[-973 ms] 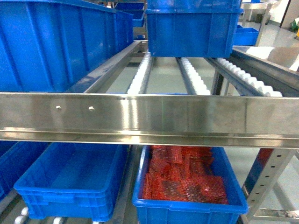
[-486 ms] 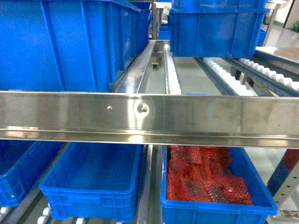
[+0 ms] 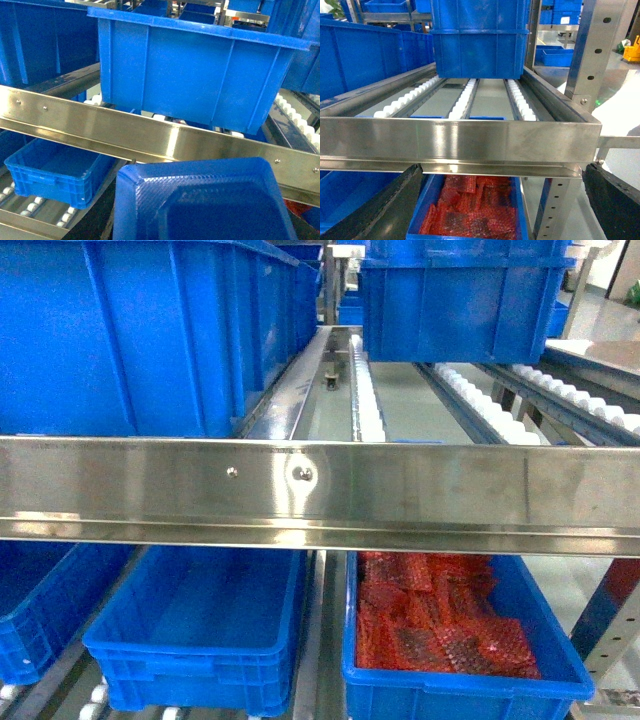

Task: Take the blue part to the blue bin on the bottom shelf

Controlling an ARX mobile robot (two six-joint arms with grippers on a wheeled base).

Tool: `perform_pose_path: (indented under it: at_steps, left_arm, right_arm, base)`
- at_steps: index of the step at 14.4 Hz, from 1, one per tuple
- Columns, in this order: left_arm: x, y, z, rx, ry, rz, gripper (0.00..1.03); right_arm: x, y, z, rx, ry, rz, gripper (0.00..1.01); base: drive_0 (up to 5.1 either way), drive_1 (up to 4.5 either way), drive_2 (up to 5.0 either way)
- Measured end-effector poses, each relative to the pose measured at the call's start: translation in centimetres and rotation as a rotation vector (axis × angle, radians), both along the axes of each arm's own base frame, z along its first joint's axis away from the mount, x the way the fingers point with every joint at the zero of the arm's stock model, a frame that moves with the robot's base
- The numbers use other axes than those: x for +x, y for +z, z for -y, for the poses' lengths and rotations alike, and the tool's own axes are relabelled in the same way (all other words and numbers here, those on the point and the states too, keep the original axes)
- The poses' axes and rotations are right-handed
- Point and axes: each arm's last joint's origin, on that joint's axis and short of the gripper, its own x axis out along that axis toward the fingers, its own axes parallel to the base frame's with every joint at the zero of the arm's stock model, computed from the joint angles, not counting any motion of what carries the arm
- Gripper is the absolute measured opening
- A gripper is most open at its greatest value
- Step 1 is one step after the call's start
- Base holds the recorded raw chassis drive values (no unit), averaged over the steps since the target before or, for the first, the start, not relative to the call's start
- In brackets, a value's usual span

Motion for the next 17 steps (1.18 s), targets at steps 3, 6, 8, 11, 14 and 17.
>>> perform_pose_path:
  at_steps: [3, 6, 8, 11, 14, 17]
  left_arm:
    - [0.00, 0.00, 0.00, 0.000, 0.000, 0.000, 0.44]
    - [0.00, 0.00, 0.00, 0.000, 0.000, 0.000, 0.44]
    - [0.00, 0.00, 0.00, 0.000, 0.000, 0.000, 0.44]
    - [0.00, 0.04, 0.00, -0.002, 0.000, 0.004, 0.44]
    - [0.00, 0.00, 0.00, 0.000, 0.000, 0.000, 0.44]
    - [0.01, -0.01, 0.00, 0.001, 0.000, -0.001, 0.44]
  right_arm:
    - [0.00, 0.00, 0.00, 0.000, 0.000, 0.000, 0.98]
    - [0.00, 0.00, 0.00, 0.000, 0.000, 0.000, 0.98]
    - [0.00, 0.00, 0.00, 0.000, 0.000, 0.000, 0.98]
    - [0.00, 0.03, 0.00, 0.000, 0.000, 0.003, 0.98]
    - [0.00, 0.01, 0.00, 0.000, 0.000, 0.001, 0.98]
    - [0.00, 0.02, 0.00, 0.000, -0.001, 0.002, 0.98]
  base:
    - [0.0, 0.00, 0.0]
    - [0.0, 0.00, 0.0]
    - [0.0, 0.00, 0.0]
    - [0.0, 0.00, 0.0]
    - [0.0, 0.00, 0.0]
    - [0.0, 0.00, 0.0]
